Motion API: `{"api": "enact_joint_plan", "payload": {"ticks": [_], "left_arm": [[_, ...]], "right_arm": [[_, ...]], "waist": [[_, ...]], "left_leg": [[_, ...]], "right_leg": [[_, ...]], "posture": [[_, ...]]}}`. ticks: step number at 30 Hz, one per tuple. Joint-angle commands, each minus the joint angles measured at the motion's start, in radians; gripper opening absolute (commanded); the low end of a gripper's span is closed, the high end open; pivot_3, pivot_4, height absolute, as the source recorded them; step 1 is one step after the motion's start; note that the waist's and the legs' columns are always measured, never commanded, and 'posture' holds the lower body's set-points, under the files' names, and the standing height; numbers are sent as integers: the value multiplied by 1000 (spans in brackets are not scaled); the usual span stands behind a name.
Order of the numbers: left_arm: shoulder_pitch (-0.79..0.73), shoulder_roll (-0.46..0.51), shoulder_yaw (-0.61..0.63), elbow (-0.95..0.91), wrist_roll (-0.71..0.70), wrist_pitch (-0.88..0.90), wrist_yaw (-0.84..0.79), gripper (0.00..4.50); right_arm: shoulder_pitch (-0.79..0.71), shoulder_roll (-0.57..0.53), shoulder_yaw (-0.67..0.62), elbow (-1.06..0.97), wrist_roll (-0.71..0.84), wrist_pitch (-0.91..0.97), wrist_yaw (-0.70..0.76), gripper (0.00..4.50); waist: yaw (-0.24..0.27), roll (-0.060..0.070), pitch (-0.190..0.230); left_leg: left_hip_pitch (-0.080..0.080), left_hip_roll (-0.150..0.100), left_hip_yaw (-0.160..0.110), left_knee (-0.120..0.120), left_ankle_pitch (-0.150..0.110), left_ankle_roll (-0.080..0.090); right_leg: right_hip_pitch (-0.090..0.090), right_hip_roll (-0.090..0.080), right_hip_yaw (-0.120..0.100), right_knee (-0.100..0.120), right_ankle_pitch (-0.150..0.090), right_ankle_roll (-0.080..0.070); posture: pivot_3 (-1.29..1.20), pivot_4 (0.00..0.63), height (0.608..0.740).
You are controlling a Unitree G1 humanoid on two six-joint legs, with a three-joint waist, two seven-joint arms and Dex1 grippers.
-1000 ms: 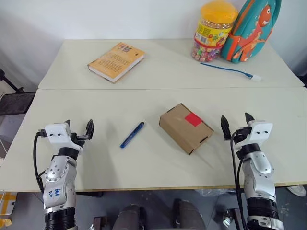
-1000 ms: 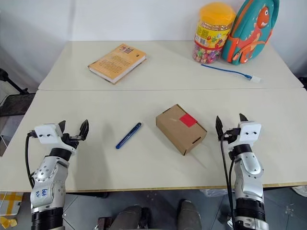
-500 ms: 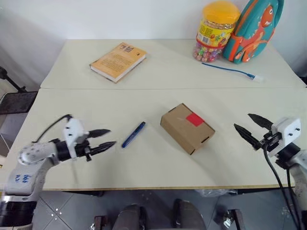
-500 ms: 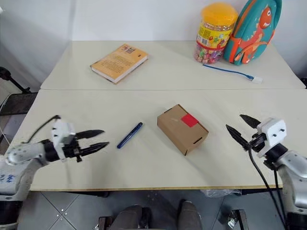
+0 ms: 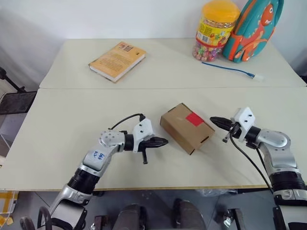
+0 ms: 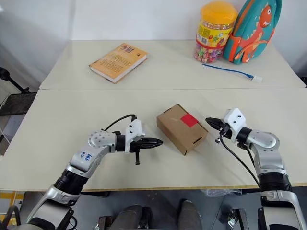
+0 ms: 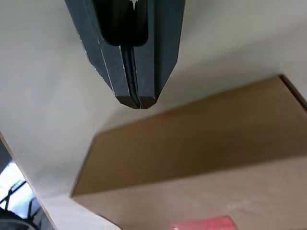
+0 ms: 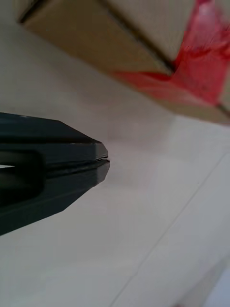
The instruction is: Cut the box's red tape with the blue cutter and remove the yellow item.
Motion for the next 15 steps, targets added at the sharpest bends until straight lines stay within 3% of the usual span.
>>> {"api": "enact_joint_plan", "payload": {"ticks": [1, 15], "left_arm": [[-7, -31, -7, 5, 29, -25, 35, 0], [-2, -135, -73, 83, 111, -121, 55, 0]], "right_arm": [[4, 5, -11, -27, 41, 3, 48, 42], [91, -51, -41, -85, 57, 64, 109, 42]], "waist": [[3, 0, 0], [1, 0, 0]], "left_leg": [[0, 0, -1, 1, 0, 0], [-1, 0, -3, 9, 0, 0]], "right_leg": [[1, 0, -1, 0, 0, 0], [3, -1, -2, 1, 0, 0]], "posture": [[0, 150, 740], [0, 150, 740]]}}
